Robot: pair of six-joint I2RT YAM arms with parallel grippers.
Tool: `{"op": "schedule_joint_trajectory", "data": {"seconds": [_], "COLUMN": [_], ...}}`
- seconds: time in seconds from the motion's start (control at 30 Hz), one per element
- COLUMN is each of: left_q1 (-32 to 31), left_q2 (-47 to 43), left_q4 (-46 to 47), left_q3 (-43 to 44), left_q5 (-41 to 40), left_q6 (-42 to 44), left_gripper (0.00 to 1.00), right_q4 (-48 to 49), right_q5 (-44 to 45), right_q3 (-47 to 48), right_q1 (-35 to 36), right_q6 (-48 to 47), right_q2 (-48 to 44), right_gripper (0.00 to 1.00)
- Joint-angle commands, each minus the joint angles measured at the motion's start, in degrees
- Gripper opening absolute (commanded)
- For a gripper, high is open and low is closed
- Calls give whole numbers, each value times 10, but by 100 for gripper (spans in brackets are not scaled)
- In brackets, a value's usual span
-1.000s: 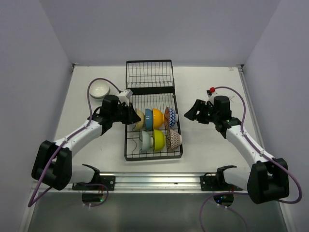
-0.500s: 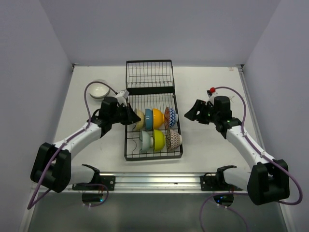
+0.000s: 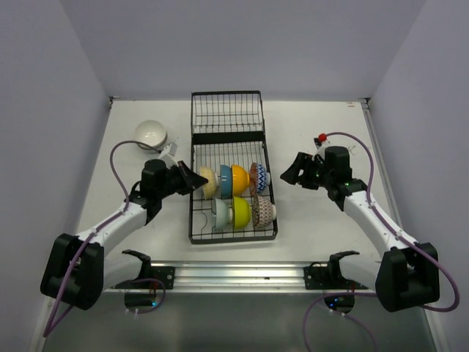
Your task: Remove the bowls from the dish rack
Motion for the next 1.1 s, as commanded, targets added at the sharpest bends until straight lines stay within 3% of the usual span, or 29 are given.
{"op": "schedule_joint_trajectory", "data": {"seconds": [0.0,0.83,1.07], "left_q1": [22,46,46], "left_q2": [-15,-23,8], "left_q4": [90,201,273], "left_q3": [-38,-55,-52], "left_q5": [4,-15,9], "left_q6": [-61,-162,-196], "left_gripper": [0,0,0], "right_q4": [-7,2,7], "right_q5": [18,15,15], "right_q3": [11,15,11], "right_q1": [-1,-2,-2], "right_q6": [-12,-13,-12], "right_q2": [-13,2,7], "right_gripper": [69,69,69]}}
